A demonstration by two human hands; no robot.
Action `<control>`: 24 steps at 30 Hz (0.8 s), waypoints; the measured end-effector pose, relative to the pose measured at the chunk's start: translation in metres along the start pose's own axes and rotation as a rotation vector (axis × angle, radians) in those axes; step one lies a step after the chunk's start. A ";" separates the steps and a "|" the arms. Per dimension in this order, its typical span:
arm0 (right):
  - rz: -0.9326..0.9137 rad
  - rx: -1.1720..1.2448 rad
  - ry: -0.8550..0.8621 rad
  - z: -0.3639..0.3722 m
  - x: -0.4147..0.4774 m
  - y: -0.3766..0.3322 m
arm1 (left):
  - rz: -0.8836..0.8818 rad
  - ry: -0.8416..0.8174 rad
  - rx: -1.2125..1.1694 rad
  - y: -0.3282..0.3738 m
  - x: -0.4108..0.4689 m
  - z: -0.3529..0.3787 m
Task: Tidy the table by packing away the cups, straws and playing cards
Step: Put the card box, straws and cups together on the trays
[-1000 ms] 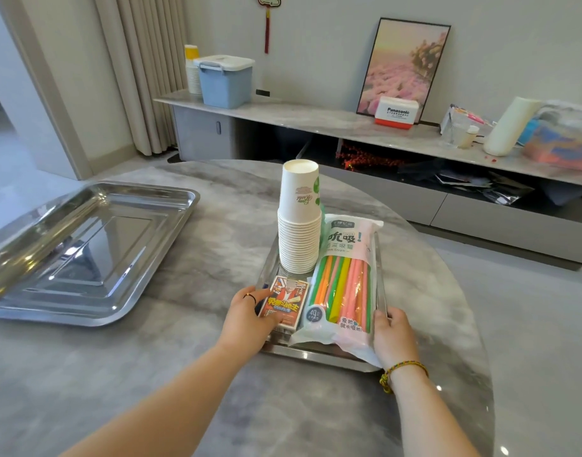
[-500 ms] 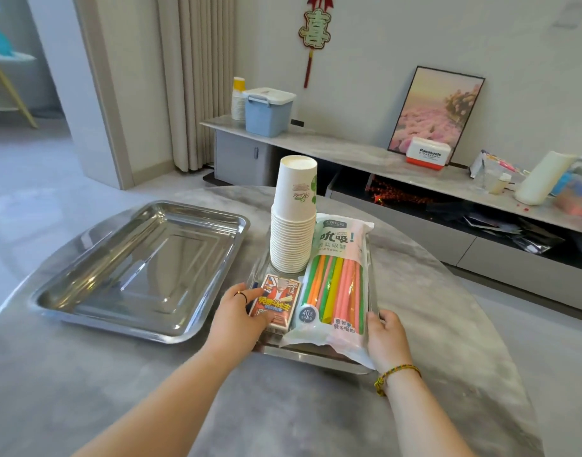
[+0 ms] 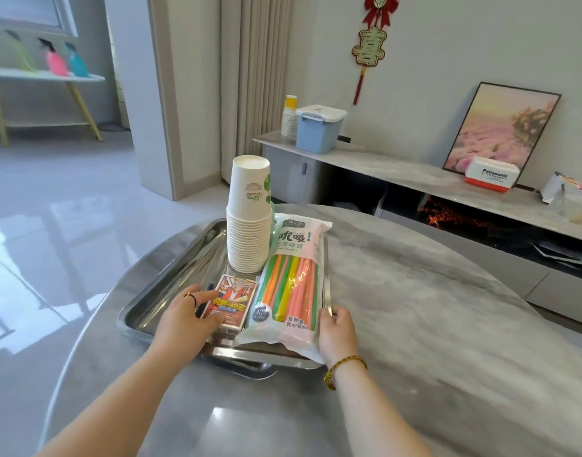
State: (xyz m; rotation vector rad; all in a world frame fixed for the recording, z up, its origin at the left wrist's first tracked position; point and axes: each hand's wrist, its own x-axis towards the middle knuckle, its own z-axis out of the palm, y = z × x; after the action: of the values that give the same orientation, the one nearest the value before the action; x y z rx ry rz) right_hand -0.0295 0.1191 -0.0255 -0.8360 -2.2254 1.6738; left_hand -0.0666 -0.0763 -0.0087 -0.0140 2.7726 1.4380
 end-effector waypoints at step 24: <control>-0.258 -0.872 0.063 0.068 0.000 -0.001 | -0.039 0.039 -0.055 -0.057 0.039 -0.028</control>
State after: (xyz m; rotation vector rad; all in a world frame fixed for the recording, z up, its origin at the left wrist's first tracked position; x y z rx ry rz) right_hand -0.0640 0.0642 -0.0459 -0.6832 -2.8597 0.5088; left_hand -0.1055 -0.1319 -0.0399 -0.0970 2.7463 1.5207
